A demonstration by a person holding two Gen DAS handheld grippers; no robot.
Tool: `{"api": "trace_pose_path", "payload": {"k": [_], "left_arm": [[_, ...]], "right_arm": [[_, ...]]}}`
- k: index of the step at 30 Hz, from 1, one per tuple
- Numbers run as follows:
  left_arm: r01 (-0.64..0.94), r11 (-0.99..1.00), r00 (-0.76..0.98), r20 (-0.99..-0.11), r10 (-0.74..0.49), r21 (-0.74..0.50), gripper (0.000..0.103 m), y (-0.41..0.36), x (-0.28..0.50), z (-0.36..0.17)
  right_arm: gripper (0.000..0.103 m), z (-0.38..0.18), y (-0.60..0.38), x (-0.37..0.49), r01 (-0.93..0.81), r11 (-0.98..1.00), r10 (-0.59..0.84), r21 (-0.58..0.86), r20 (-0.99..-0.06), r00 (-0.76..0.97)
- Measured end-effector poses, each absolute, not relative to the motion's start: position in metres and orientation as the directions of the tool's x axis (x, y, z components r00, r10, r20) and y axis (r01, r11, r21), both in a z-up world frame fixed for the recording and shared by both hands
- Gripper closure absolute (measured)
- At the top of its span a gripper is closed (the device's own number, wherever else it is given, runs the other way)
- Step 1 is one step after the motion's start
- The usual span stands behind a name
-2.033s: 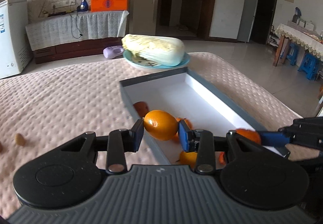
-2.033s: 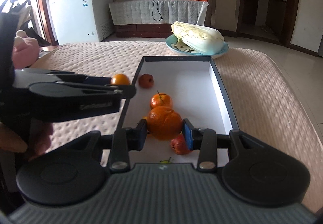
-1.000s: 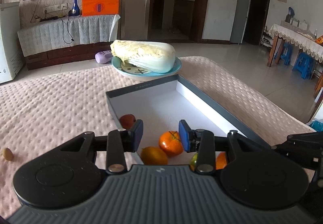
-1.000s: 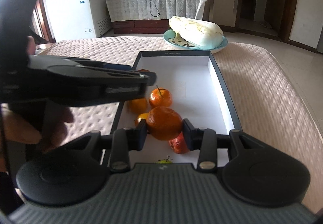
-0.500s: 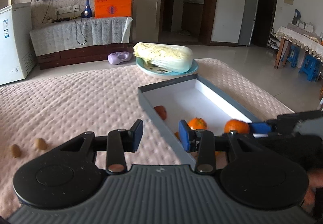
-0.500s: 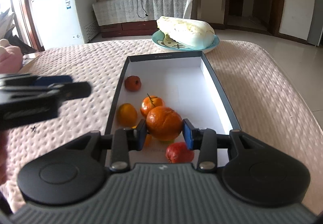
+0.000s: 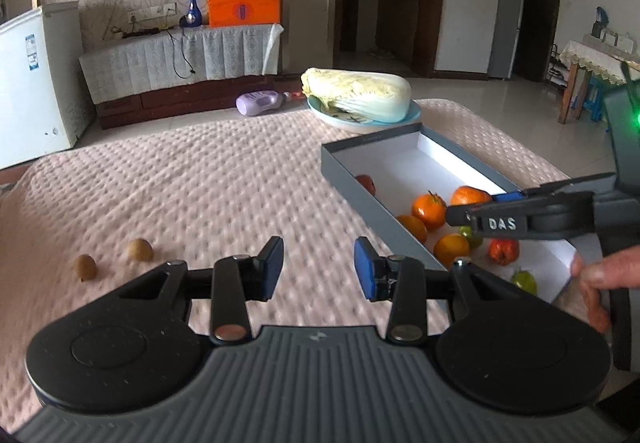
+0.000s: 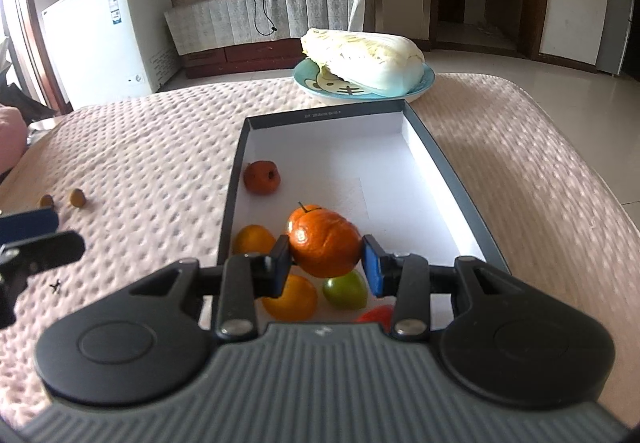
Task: Organize fruits
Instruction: 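Lower the orange into the box and open the right gripper, then move both grippers toward the two small brown longans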
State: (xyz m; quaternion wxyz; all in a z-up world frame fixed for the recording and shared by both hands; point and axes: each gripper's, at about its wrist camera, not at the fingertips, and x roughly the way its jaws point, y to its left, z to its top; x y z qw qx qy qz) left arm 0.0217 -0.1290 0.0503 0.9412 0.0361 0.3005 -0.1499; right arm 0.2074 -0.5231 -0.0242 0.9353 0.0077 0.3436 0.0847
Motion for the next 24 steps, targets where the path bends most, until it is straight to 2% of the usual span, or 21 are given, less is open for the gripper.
{"api": "trace_pose_path", "payload": {"k": [10, 17, 24], "left_arm": [[0.321, 0.946, 0.764, -0.58, -0.282, -0.037, 0.058, -0.129, 0.006, 0.05], [0.294, 0.956, 0.767, -0.59, -0.251, -0.024, 0.058, -0.112, 0.009, 0.047], [0.274, 0.961, 0.776, -0.585, -0.236, -0.024, 0.058, -0.09, 0.009, 0.047]], "right_arm": [[0.061, -0.027, -0.521, 0.209, -0.115, 0.993, 0.108, 0.035, -0.665, 0.739], [0.061, -0.016, -0.51, 0.203, -0.113, 0.993, 0.104, 0.025, -0.608, 0.787], [0.06, 0.002, -0.488, 0.194, -0.133, 0.991, 0.131, 0.033, -0.5, 0.856]]}}
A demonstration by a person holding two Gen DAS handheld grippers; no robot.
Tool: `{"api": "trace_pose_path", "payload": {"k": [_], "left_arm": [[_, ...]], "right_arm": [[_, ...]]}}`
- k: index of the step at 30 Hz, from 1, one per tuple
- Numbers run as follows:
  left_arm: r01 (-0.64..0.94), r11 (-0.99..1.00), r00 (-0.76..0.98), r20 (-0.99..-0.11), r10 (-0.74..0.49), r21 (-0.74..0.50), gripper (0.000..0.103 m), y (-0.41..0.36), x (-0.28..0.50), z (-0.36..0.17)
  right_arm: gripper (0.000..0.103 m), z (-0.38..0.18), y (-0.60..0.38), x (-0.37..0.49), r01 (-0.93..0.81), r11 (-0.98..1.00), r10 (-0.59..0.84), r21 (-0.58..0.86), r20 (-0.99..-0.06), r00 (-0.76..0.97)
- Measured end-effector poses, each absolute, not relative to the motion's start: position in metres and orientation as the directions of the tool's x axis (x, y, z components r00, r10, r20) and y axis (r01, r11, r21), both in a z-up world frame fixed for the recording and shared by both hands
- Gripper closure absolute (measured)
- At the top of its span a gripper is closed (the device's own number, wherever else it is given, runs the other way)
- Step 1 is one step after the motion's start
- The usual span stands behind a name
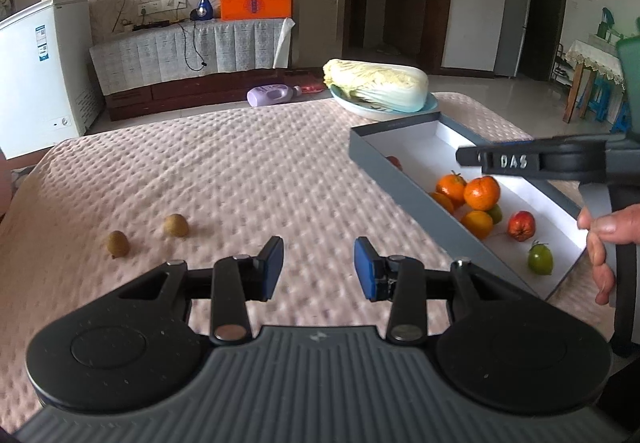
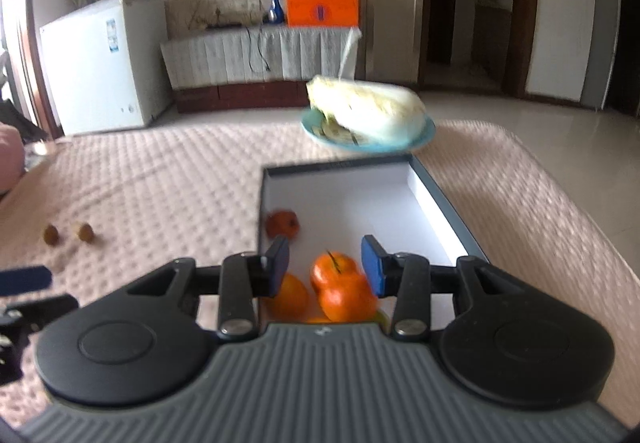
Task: Organize fruits
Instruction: 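Move both grippers toward the two small brown longans, then grasp a brown longan with the right gripper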
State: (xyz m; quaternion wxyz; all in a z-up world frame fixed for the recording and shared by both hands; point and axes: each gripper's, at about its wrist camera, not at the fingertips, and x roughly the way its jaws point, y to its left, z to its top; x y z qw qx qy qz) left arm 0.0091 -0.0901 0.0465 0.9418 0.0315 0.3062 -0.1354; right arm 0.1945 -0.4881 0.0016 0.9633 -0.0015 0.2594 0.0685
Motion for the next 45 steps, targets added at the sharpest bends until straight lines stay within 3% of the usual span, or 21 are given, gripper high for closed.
{"api": "trace_pose_path", "payload": {"k": [7, 17, 31, 45], "left_arm": [[0.222, 0.974, 0.798, -0.567, -0.204, -0.038, 0.058, -0.059, 0.008, 0.048], [0.061, 0.998, 0.814, -0.577, -0.066, -0.028, 0.058, 0.007, 0.02, 0.041], [-0.043, 0.998, 0.802, -0.598, 0.012, -0.037, 0.058, 0.056, 0.042, 0.031], [-0.075, 0.992, 0.796, -0.606, 0.001, -0.097, 0.058, 0.068, 0.052, 0.028]], "right_arm": [[0.06, 0.013, -0.456, 0.187, -0.269, 0.958, 0.288, 0.103, -0.395, 0.872], [0.06, -0.004, -0.37, 0.194, -0.522, 0.848, 0.497, 0.087, -0.473, 0.728], [0.061, -0.033, -0.295, 0.221, -0.587, 0.809, 0.501, 0.026, -0.553, 0.666], [0.062, -0.057, -0.254, 0.257, -0.599, 0.801, 0.479, 0.01, -0.611, 0.63]]}}
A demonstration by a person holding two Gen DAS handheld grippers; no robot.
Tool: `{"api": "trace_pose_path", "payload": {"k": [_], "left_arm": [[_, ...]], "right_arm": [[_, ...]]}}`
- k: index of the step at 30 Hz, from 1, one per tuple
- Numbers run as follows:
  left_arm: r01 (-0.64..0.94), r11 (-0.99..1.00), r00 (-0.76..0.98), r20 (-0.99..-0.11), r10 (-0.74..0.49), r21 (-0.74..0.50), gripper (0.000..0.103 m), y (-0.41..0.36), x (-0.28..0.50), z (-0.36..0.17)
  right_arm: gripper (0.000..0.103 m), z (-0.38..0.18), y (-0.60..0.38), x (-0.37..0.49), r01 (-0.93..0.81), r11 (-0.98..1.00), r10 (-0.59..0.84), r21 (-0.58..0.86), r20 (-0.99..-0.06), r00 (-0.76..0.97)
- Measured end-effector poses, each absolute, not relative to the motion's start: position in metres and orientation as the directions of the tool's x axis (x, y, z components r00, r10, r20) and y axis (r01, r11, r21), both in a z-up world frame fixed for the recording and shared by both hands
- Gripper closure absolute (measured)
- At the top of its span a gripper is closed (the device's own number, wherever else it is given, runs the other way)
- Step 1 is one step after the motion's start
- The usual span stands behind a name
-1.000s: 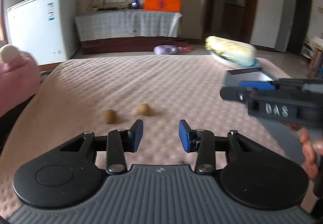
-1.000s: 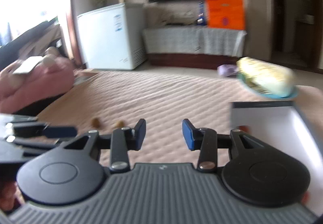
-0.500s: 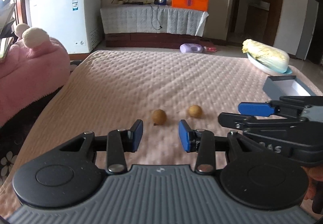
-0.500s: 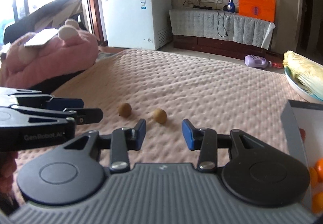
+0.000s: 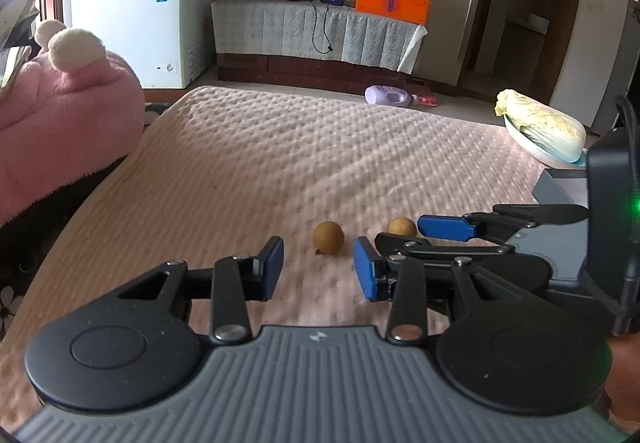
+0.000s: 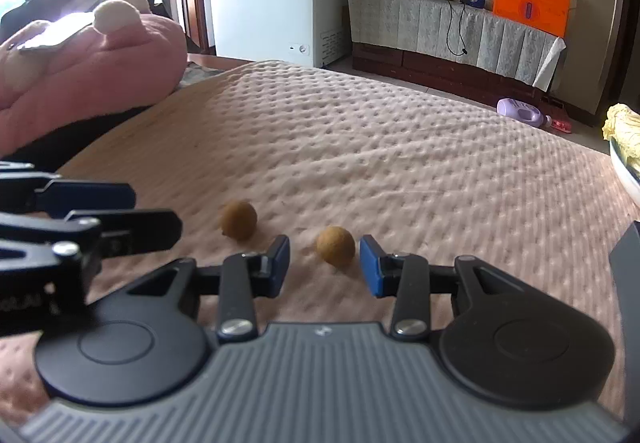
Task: Organize fruits
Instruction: 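Grasp a brown longan with the right gripper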
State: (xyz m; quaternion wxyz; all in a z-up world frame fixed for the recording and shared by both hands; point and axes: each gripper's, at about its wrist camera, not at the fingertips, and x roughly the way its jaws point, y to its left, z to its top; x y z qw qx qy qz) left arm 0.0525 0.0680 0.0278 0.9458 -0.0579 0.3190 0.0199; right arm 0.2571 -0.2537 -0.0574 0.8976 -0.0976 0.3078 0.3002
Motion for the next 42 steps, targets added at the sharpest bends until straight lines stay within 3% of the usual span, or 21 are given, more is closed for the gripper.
{"api": "trace_pose_path", "payload": {"k": [40, 42], "left_arm": [[-0.148, 0.983, 0.772, -0.634, 0.048, -0.106, 0.058, 0.093, 0.055, 0.019], [-0.144, 0.984, 0.771, -0.635, 0.046, -0.104, 0.058, 0.093, 0.055, 0.019]], "right_arm": [[0.062, -0.063, -0.251, 0.26, -0.597, 0.803, 0.473, 0.004, -0.614, 0.632], [0.072, -0.063, -0.251, 0.259, -0.596, 0.803, 0.476, 0.012, -0.615, 0.629]]}}
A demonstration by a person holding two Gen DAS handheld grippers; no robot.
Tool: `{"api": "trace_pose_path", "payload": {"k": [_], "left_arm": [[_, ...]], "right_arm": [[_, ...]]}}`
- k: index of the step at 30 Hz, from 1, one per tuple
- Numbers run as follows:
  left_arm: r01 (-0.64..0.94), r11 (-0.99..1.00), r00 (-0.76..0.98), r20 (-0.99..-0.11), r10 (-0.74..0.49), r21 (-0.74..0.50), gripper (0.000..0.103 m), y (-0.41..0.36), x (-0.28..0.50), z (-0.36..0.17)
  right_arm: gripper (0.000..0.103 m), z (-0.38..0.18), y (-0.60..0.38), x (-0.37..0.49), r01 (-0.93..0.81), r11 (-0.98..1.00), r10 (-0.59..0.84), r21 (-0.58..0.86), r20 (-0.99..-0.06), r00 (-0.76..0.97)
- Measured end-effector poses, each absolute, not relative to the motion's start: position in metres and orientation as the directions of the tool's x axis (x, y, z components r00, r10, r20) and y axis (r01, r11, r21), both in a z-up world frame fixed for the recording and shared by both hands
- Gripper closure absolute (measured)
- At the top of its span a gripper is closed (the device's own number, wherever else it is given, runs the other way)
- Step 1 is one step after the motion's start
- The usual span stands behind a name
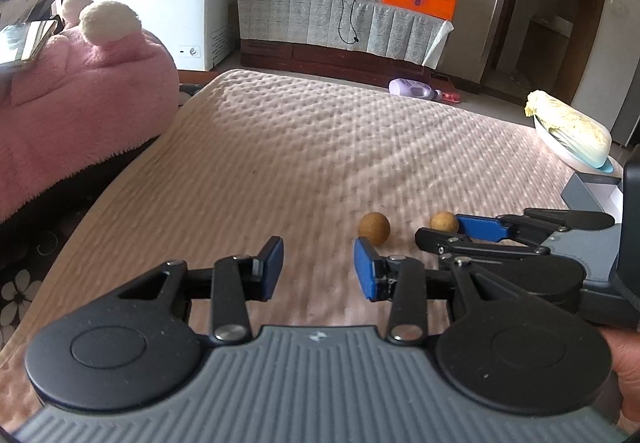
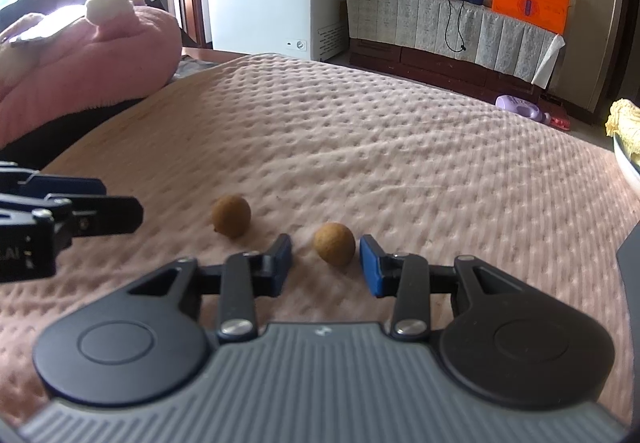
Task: Organize fruits
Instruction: 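Grasp a brown longan with the right gripper, then close the left gripper on the other longan while the right gripper carries its longan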
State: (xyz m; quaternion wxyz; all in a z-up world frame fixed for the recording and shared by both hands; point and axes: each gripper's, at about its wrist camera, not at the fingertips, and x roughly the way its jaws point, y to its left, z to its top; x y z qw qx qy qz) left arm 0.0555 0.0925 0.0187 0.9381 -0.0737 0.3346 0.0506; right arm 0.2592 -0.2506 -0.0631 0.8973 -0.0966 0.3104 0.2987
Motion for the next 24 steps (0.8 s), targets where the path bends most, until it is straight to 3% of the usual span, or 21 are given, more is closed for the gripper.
{"api": "trace_pose_path", "payload": {"k": [3, 24], "left_arm": [[-0.14, 0.985, 0.768, -0.639, 0.046, -0.097, 0.058, 0.092, 0.056, 0.018], [-0.102, 0.992, 0.755, -0.655, 0.028, -0.074, 0.058, 0.074, 0.064, 0.012]], "right_arm": [[0.078, -0.062, -0.251, 0.259, -0.591, 0.806, 0.469, 0.004, -0.614, 0.635], [0.078, -0.053, -0.298, 0.239, -0.597, 0.802, 0.47, 0.023, -0.642, 0.606]]}}
